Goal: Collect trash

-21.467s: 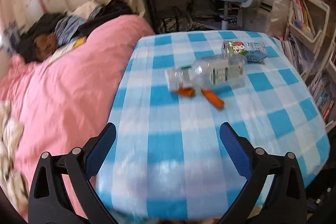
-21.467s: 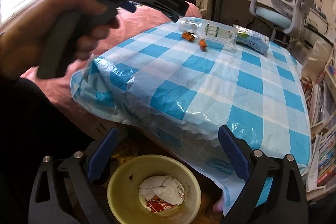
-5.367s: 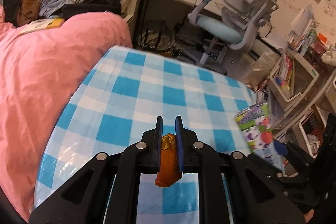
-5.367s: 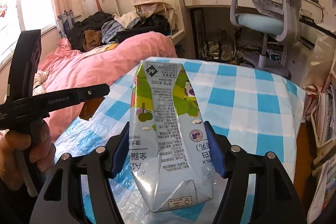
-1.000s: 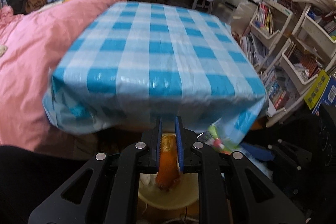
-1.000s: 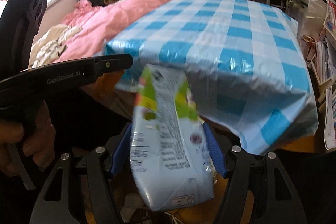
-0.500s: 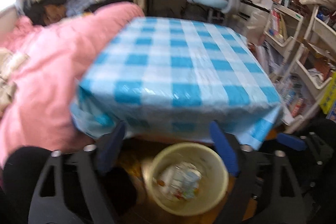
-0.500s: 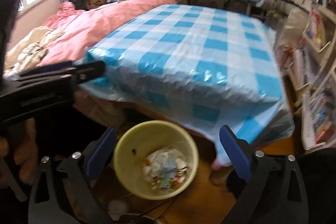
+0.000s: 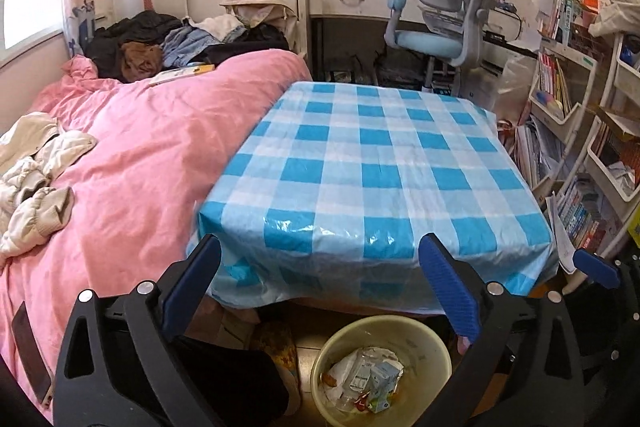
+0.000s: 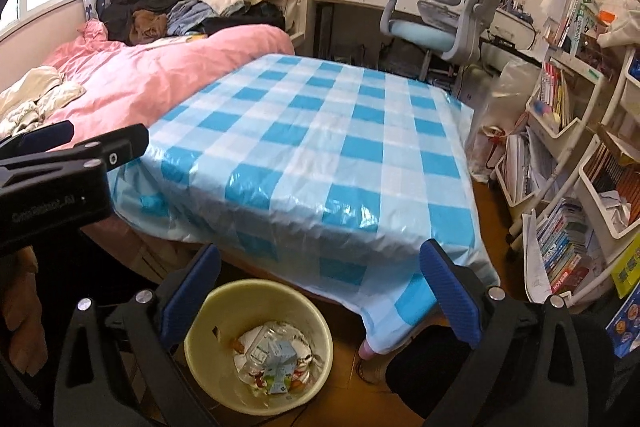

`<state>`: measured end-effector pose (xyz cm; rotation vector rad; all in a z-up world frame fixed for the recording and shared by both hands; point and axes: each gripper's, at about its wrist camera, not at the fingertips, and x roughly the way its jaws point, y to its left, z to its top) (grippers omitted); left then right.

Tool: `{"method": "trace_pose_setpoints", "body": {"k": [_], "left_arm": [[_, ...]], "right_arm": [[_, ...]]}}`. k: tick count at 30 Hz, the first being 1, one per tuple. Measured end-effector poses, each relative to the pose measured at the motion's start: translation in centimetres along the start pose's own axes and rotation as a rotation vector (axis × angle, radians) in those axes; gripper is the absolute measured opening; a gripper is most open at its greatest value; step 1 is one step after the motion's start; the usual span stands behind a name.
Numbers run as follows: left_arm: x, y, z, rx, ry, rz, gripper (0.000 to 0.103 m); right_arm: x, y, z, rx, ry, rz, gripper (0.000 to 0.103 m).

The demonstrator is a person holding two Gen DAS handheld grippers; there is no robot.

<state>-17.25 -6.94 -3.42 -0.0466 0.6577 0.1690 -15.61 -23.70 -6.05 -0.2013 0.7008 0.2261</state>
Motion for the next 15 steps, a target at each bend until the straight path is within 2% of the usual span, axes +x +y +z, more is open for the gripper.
{"method": "trace_pose_setpoints", "body": {"k": [15], "left_arm": [[-1.3,0.0,1.0,0.012,-0.033,0.063,0.096]], "right_arm": [[-1.8,0.6,1.4,0.008,-0.064,-0.047,0.095]]}}
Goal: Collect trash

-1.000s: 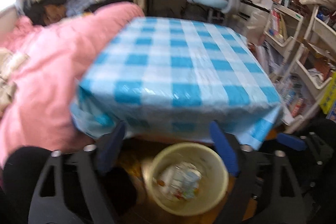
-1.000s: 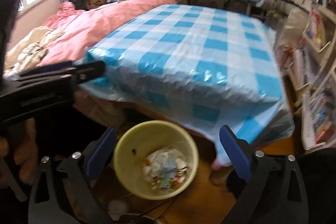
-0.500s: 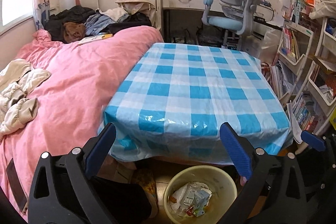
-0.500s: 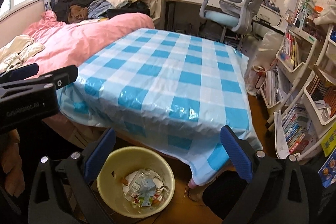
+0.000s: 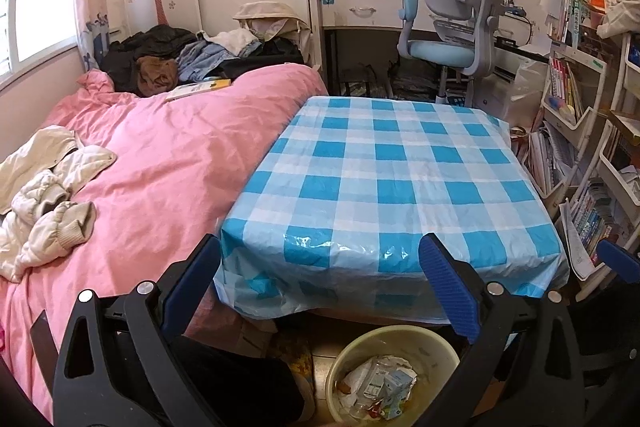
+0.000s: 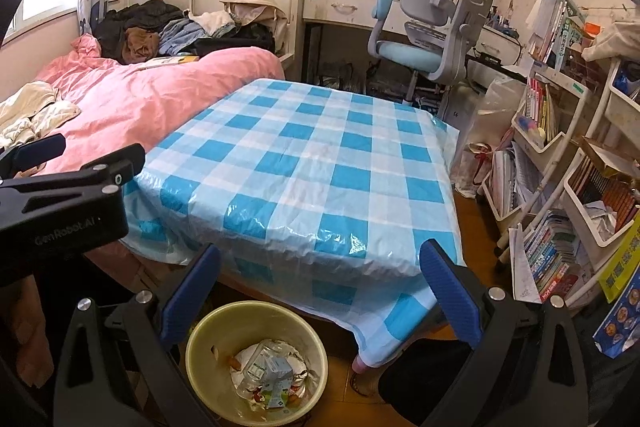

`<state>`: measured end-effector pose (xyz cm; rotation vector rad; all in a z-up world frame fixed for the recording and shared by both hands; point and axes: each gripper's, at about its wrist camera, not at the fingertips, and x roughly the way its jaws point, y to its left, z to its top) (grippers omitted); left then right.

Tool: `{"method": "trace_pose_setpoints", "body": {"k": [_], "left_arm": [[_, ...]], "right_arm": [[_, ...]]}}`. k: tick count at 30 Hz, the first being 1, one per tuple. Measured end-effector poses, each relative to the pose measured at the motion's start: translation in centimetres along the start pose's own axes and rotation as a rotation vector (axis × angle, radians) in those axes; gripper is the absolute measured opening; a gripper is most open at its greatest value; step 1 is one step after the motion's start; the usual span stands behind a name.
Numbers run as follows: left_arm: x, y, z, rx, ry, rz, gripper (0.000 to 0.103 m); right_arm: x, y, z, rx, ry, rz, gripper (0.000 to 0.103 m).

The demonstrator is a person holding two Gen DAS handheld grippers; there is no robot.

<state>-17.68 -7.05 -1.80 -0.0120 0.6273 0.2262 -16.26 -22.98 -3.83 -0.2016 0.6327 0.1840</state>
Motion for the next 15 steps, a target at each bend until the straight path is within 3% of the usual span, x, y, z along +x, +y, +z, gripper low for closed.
{"method": "trace_pose_setpoints", "body": {"k": [15], "left_arm": [[-0.60,-0.08,0.52,0.001,-0.013,0.009,0.096]], "right_arm": [[-0.55,0.32,0.29,-0.007,-0.016,-0.004,0.095]]}}
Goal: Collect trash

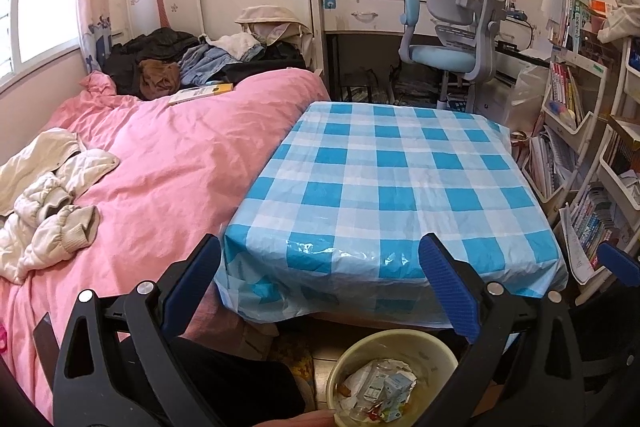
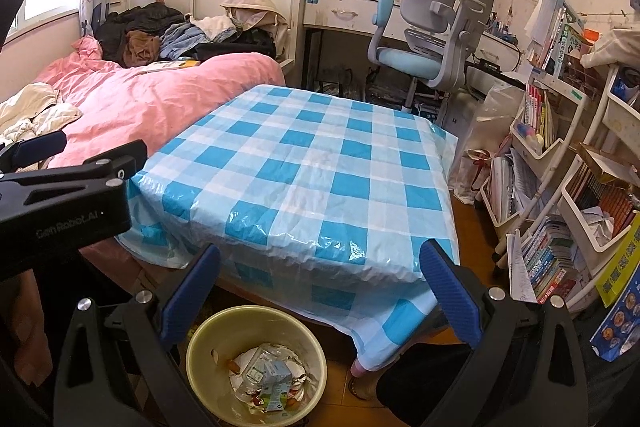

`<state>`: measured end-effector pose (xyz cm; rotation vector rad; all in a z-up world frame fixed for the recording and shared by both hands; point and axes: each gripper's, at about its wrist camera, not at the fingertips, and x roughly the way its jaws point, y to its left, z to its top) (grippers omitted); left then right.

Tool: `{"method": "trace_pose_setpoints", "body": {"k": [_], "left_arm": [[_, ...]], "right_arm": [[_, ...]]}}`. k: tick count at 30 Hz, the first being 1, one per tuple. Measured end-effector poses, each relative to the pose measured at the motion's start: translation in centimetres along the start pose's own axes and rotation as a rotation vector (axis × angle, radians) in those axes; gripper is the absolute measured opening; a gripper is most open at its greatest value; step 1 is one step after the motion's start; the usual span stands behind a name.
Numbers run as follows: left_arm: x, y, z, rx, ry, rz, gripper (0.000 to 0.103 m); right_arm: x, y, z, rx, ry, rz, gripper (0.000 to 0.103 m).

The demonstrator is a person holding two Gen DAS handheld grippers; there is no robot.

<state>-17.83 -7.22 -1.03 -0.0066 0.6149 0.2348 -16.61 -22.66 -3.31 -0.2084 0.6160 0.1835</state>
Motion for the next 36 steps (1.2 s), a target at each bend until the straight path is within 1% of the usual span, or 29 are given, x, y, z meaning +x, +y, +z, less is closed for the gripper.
{"method": "trace_pose_setpoints", "body": {"k": [36], "left_arm": [[-0.02,0.07,0.18,-0.002,-0.008,0.003,0.096]], "right_arm": [[0.24,0.71,0.02,-0.013,0.007,0.017,0.095]]}}
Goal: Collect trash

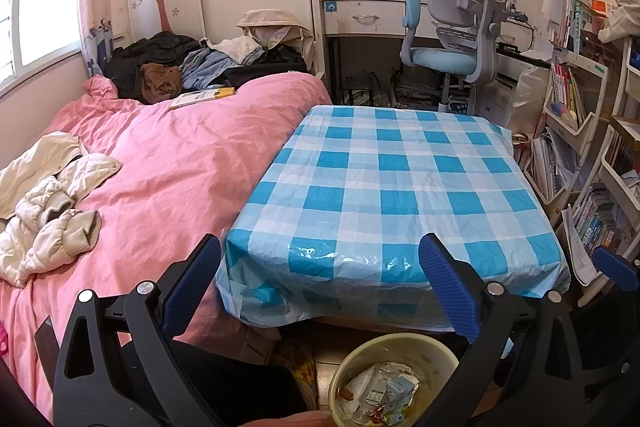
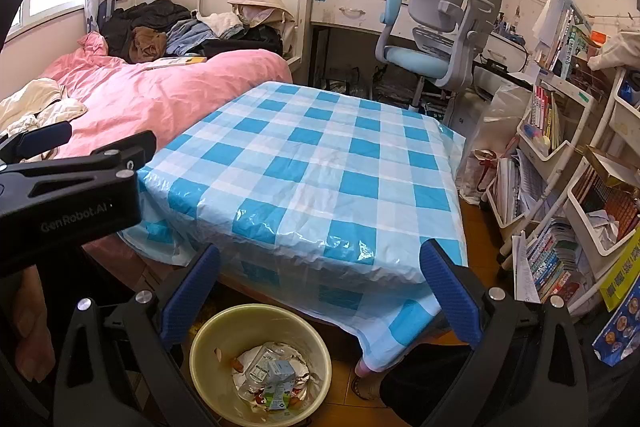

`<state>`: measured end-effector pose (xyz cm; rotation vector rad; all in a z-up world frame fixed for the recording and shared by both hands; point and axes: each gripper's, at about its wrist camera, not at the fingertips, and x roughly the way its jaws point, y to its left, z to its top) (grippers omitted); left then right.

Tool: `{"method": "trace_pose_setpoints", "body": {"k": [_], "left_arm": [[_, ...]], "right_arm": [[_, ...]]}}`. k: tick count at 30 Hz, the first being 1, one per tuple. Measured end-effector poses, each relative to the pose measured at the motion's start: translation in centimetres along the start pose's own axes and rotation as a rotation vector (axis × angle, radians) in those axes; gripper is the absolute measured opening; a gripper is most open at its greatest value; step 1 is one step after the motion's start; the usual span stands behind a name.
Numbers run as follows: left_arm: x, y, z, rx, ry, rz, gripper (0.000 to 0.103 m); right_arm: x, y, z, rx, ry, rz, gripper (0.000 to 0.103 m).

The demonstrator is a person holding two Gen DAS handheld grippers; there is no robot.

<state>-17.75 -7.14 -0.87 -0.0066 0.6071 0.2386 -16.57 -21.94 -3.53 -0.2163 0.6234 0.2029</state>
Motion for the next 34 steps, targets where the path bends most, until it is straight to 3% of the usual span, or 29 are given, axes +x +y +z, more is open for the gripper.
{"method": "trace_pose_setpoints", "body": {"k": [11,18,25,34], "left_arm": [[0.1,0.1,0.2,0.007,-0.004,0.005,0.096],[0.8,0.6,0.5,0.000,-0.028,-0.047,0.096],[5.0,0.3,1.6,0.016,0.055,-0.069,0.096],[14.1,-1.6,4.5,0.010,0.253,-0.073,0.096]], "right_arm": [[0.5,0.0,0.0,-0.011,0.009,0.011,0.095],[1.5,-0.6,0.3,-0.008,0.024,0.038,0.095],[5.3,-2.1,1.6,-0.020,0.080,0.089,0.095],[16.2,-2.9,4.7,-0.156,0.268,0.165,0.095]]}}
